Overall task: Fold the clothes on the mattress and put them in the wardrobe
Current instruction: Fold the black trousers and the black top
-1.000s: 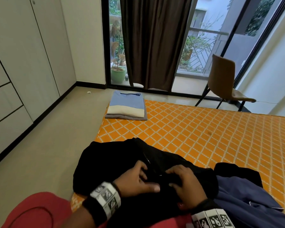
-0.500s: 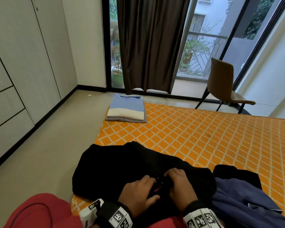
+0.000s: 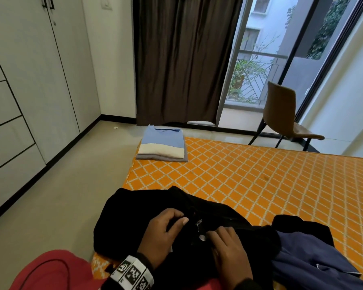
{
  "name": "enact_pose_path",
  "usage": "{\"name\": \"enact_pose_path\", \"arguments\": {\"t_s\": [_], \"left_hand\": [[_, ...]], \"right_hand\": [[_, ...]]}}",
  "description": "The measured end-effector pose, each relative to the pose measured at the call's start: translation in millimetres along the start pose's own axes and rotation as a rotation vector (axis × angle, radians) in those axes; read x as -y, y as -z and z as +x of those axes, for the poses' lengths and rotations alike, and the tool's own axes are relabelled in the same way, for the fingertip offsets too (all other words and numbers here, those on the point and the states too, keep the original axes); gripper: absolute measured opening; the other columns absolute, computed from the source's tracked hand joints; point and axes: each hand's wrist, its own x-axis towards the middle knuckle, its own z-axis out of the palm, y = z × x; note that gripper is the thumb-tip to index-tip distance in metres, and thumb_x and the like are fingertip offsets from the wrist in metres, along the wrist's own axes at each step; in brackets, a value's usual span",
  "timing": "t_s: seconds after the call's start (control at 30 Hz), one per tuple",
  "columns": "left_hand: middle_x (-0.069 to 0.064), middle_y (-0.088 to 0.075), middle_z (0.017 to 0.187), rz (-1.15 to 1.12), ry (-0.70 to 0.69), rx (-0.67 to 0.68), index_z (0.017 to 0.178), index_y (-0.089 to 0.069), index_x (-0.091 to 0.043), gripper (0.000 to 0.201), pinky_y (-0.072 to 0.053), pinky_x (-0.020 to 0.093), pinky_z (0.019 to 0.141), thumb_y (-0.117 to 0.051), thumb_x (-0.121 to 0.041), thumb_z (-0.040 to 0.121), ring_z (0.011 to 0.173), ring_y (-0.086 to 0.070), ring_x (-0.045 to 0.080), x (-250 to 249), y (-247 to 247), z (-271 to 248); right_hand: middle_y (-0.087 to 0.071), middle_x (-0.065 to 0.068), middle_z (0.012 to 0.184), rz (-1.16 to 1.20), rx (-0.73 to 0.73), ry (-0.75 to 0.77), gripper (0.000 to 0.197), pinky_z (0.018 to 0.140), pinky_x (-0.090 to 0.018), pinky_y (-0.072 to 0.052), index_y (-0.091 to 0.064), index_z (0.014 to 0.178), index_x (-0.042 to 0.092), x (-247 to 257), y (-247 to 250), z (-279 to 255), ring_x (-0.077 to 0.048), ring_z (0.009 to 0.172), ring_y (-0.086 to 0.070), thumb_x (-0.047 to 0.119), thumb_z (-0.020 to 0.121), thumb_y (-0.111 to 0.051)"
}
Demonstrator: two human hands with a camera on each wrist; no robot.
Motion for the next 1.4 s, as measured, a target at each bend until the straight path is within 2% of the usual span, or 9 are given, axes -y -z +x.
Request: {"name": "enact_pose_path", "arguments": {"t_s": [0.1, 0.23, 0.47, 0.67, 0.8, 1.0, 1.13, 1.3, 1.4], "left_hand": [[-0.014, -0.064, 0.091, 0.002, 0.021, 0.033, 0.090, -0.070, -0.026, 0.003, -0.050, 0.021, 0.079, -0.067, -0.026, 0.090, 0.089, -0.064, 0.005, 6, -7, -5], [-0.010, -0.061, 0.087, 0.017, -0.064, 0.101, 0.090, -0.074, -0.024, 0.020, -0.045, 0.014, 0.080, -0.067, -0.041, 0.085, 0.090, -0.063, 0.008, 4, -13, -10], [-0.013, -0.058, 0.096, 0.264, 0.012, 0.250, 0.105, -0.066, -0.022, 0.016, -0.046, 0.025, 0.088, -0.055, -0.030, 0.096, 0.094, -0.057, 0.001, 18, -38, -18], [-0.013, -0.058, 0.090, 0.142, 0.094, 0.360, 0.088, -0.061, -0.041, 0.020, -0.047, 0.020, 0.085, -0.064, -0.022, 0.090, 0.089, -0.059, 0.002, 21, -30, -16], [-0.013, -0.063, 0.091, 0.085, 0.123, 0.384, 0.088, -0.066, -0.043, 0.015, -0.050, 0.025, 0.085, -0.069, -0.032, 0.079, 0.087, -0.062, 0.006, 28, -22, -17], [-0.014, -0.066, 0.086, 0.054, 0.138, 0.354, 0.082, -0.069, -0.035, 0.023, -0.048, 0.016, 0.078, -0.073, -0.012, 0.082, 0.083, -0.065, 0.002, 24, -26, -12], [-0.013, -0.070, 0.087, 0.046, 0.158, 0.387, 0.082, -0.070, -0.037, 0.020, -0.052, 0.024, 0.085, -0.075, -0.018, 0.079, 0.089, -0.068, 0.006, 27, -21, -9], [-0.033, -0.065, 0.083, 0.164, 0.129, 0.495, 0.083, -0.065, -0.041, 0.027, -0.049, 0.014, 0.083, -0.080, -0.020, 0.077, 0.090, -0.065, -0.003, 20, -16, -2], [-0.024, -0.063, 0.083, 0.275, 0.098, 0.536, 0.090, -0.065, -0.035, 0.029, -0.050, 0.017, 0.080, -0.085, -0.024, 0.072, 0.088, -0.062, 0.001, 12, -16, 1]], "right_hand": [[-0.048, 0.003, 0.086, -0.051, -0.074, 0.068, 0.017, 0.070, -0.025, -0.032, -0.055, 0.103, 0.022, 2, 0, -5, -0.018, 0.082, -0.042, 0.028, 0.090, -0.045], [-0.058, 0.005, 0.087, -0.034, -0.149, 0.164, 0.032, 0.072, -0.028, -0.033, -0.066, 0.087, 0.022, 11, 4, -10, -0.015, 0.082, -0.048, 0.032, 0.101, -0.039], [-0.059, 0.005, 0.089, -0.070, -0.103, 0.201, 0.008, 0.071, -0.029, -0.030, -0.055, 0.087, 0.025, 10, 1, -17, -0.015, 0.076, -0.050, 0.025, 0.092, -0.050], [-0.054, 0.006, 0.089, -0.080, -0.051, 0.216, 0.007, 0.071, -0.029, -0.028, -0.052, 0.095, 0.026, 8, 0, -20, -0.014, 0.077, -0.047, 0.027, 0.088, -0.051], [-0.045, 0.004, 0.084, -0.082, -0.046, 0.240, 0.020, 0.069, -0.029, -0.027, -0.055, 0.105, 0.026, 9, 1, -19, -0.015, 0.075, -0.041, 0.028, 0.086, -0.052], [-0.046, 0.004, 0.079, -0.082, -0.090, 0.268, 0.010, 0.070, -0.030, -0.028, -0.048, 0.083, 0.025, 7, -2, -20, -0.016, 0.071, -0.045, 0.024, 0.088, -0.056], [-0.048, 0.003, 0.075, -0.110, -0.091, 0.299, 0.011, 0.070, -0.031, -0.029, -0.051, 0.083, 0.025, 7, 1, -23, -0.018, 0.070, -0.045, 0.023, 0.086, -0.061], [-0.048, 0.001, 0.079, -0.110, -0.093, 0.276, 0.011, 0.068, -0.033, -0.031, -0.051, 0.085, 0.024, 8, 1, -23, -0.020, 0.068, -0.045, 0.028, 0.090, -0.060], [-0.052, 0.000, 0.099, -0.080, -0.075, 0.200, 0.011, 0.061, -0.029, -0.039, -0.048, 0.084, 0.024, 11, 7, -21, -0.019, 0.074, -0.040, 0.030, 0.085, -0.057]]}}
